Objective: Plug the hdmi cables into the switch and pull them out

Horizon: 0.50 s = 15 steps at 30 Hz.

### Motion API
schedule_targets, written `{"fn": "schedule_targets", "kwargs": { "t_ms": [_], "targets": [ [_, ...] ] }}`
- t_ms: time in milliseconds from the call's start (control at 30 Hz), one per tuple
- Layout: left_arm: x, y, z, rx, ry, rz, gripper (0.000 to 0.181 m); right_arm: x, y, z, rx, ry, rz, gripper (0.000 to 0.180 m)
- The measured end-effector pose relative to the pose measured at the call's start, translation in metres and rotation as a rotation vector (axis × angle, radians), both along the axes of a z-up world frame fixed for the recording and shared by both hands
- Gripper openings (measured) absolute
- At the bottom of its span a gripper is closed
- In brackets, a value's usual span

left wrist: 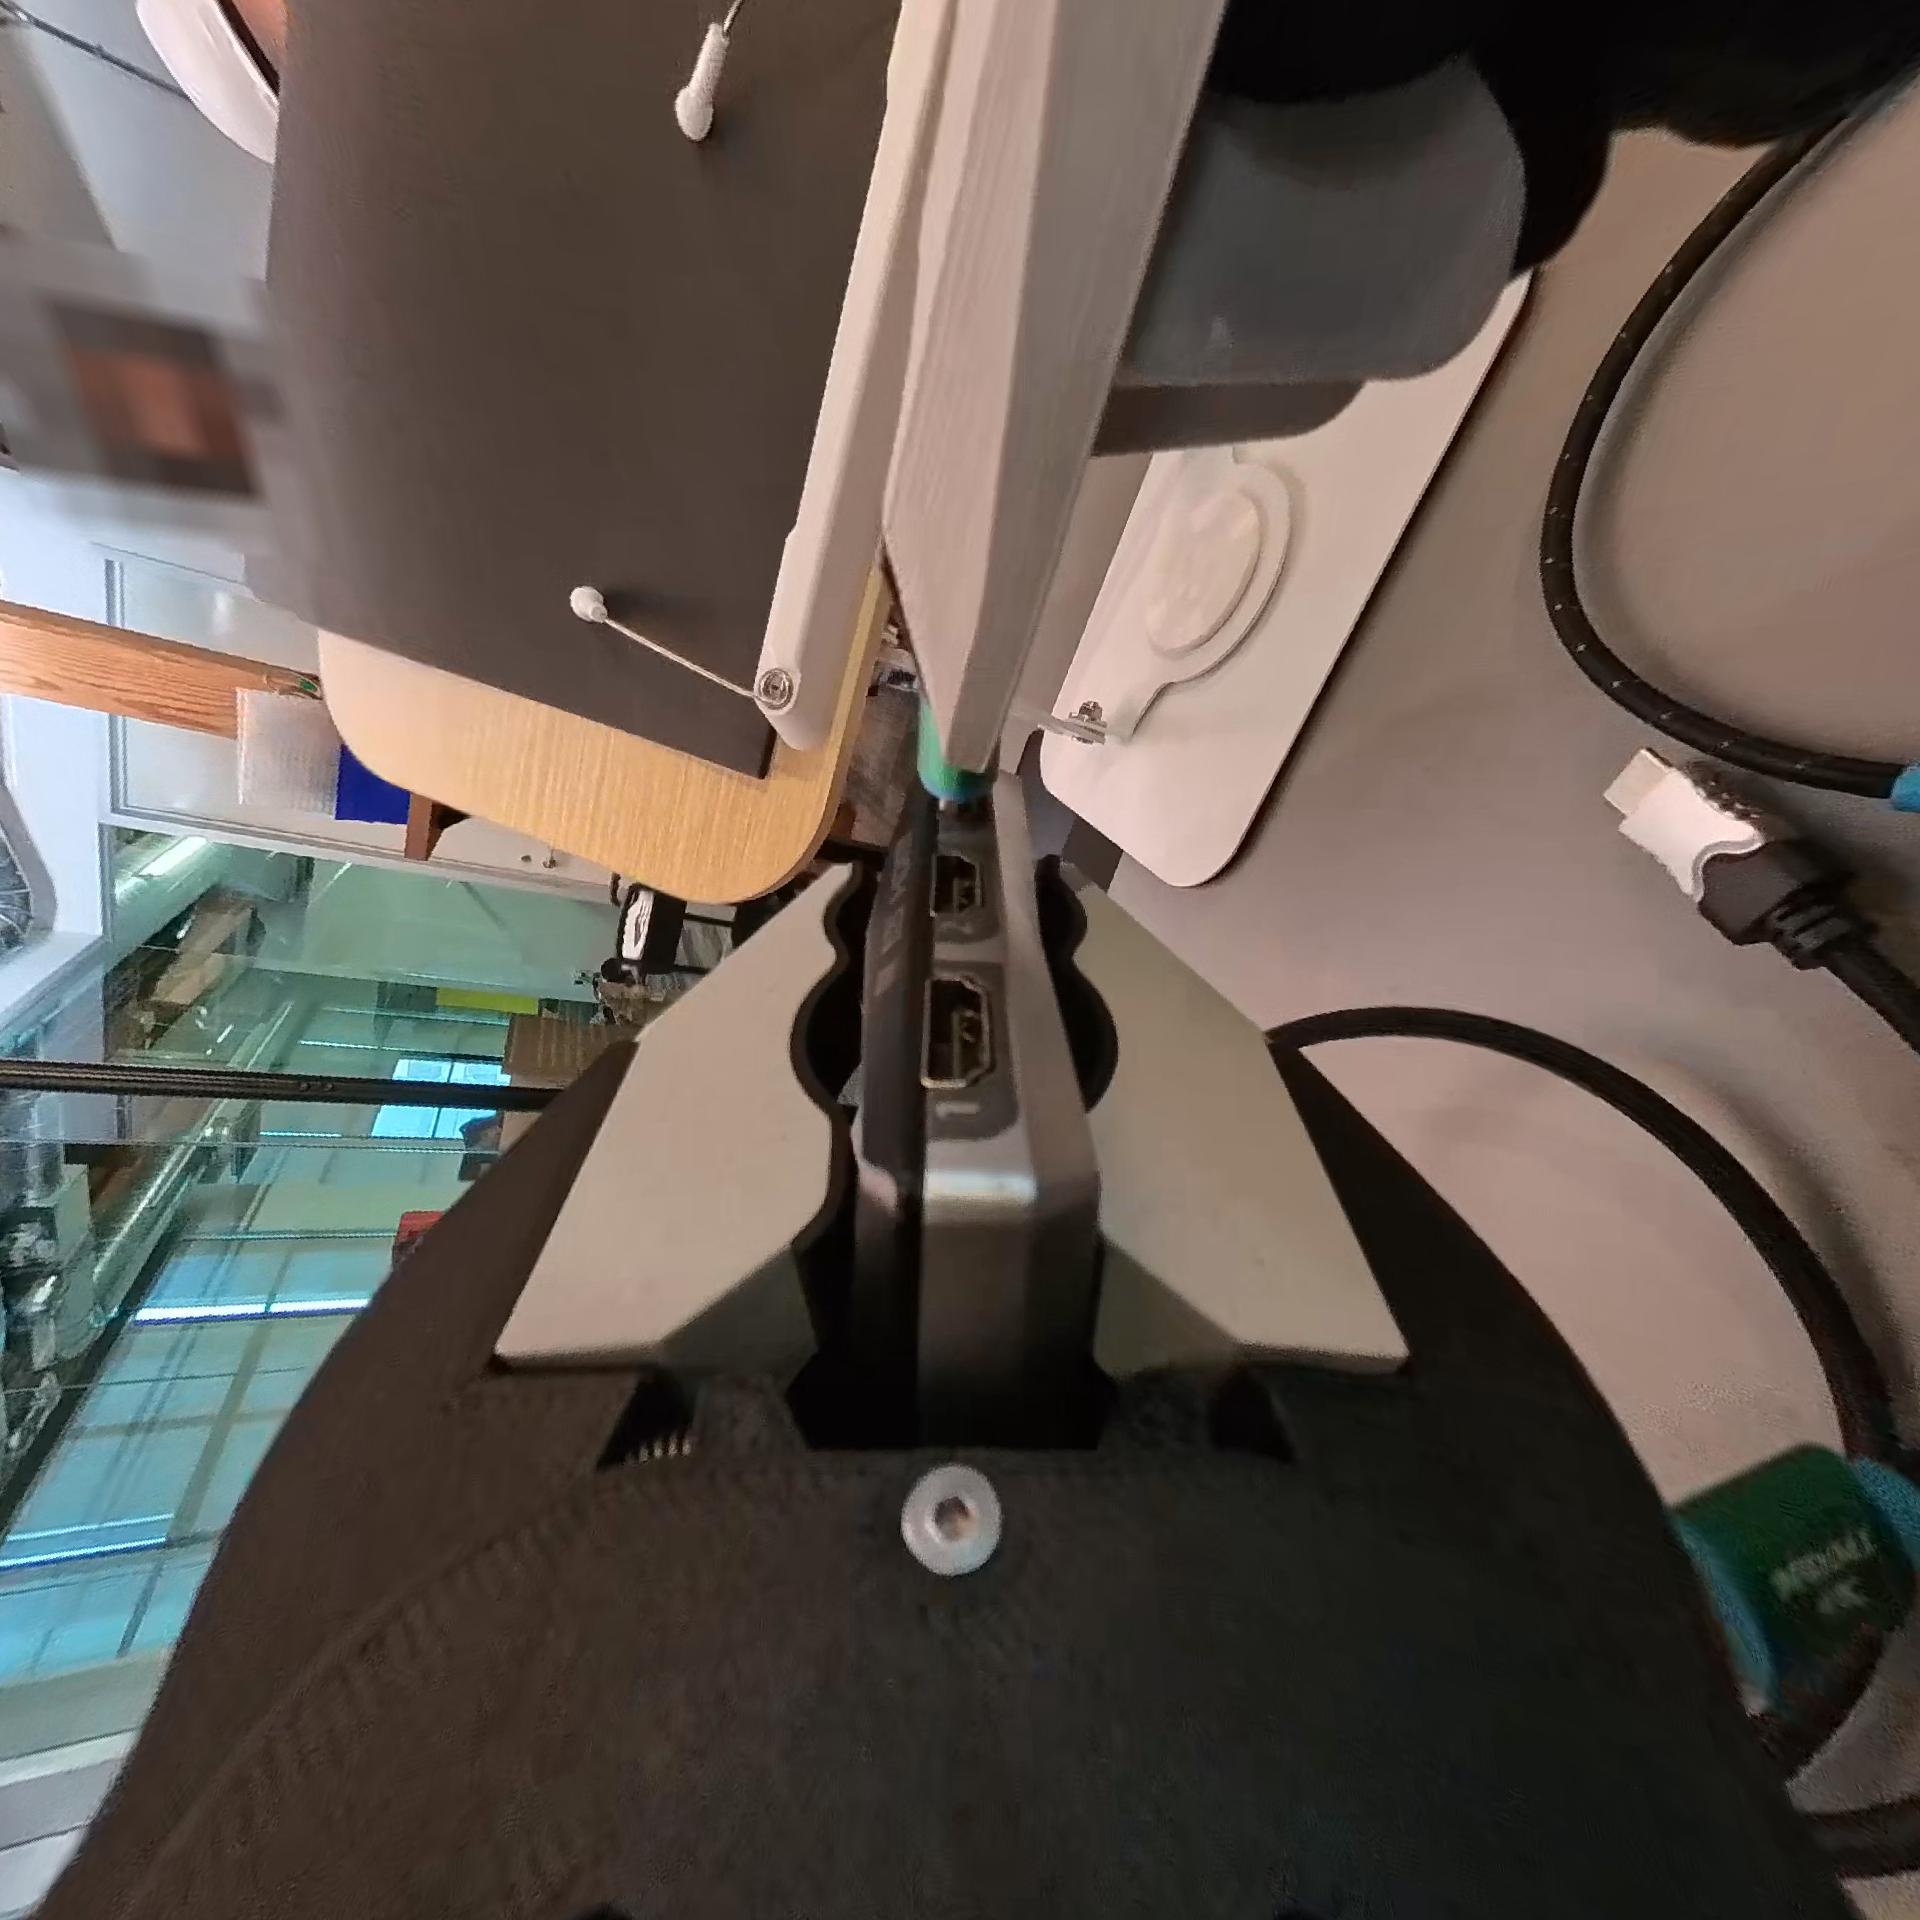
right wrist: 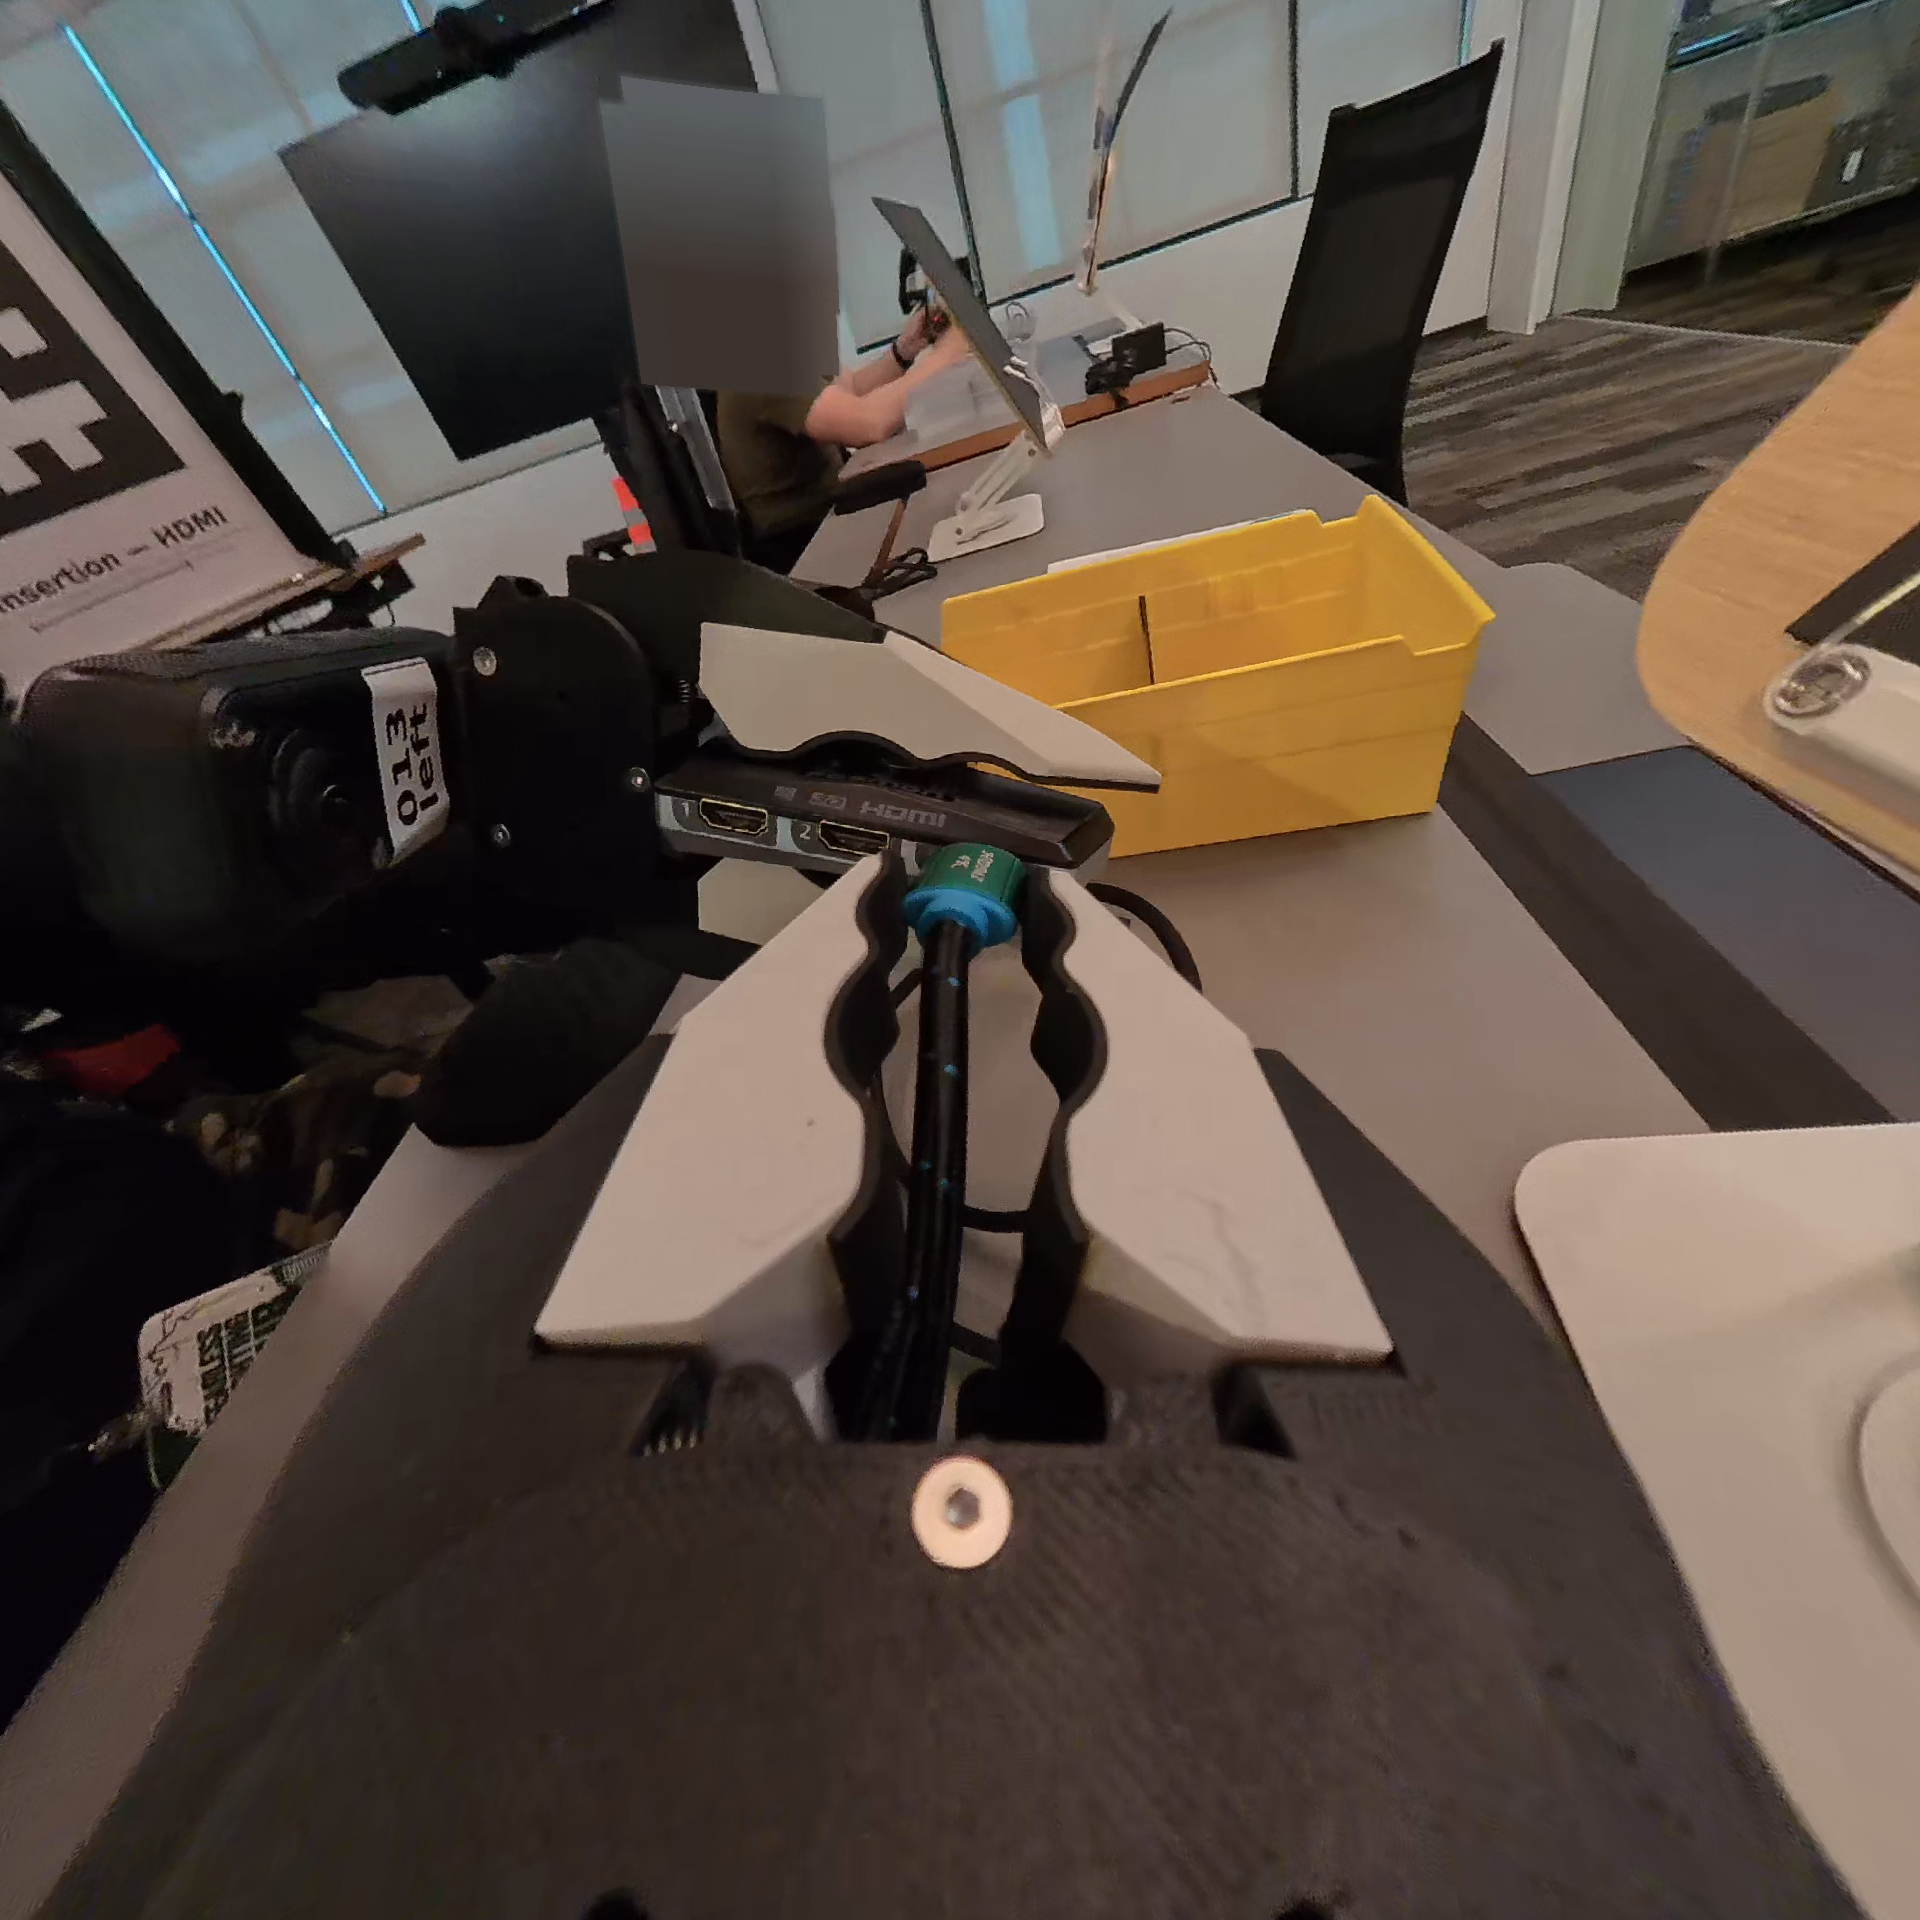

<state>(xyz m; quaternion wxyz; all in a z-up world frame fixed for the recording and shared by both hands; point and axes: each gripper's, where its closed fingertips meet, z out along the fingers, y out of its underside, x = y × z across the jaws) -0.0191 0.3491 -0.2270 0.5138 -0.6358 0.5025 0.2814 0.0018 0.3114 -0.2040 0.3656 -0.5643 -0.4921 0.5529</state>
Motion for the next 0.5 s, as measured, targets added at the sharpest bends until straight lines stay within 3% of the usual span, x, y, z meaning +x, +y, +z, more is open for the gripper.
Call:
{"fn": "schedule_targets", "kwargs": {
  "t_ms": [300, 500],
  "targets": [
    [-0.014, 0.01, 0.001, -0.012, -0.08, 0.06, 0.033, -0.006, 0.009, 0.009, 0.332, -0.162, -0.292, 0.019],
    [-0.011, 0.001, 0.003, -0.017, -0.077, 0.035, 0.032, -0.004, -0.001, 0.009, 0.097, -0.056, -0.102, 0.019]
  ]
}}
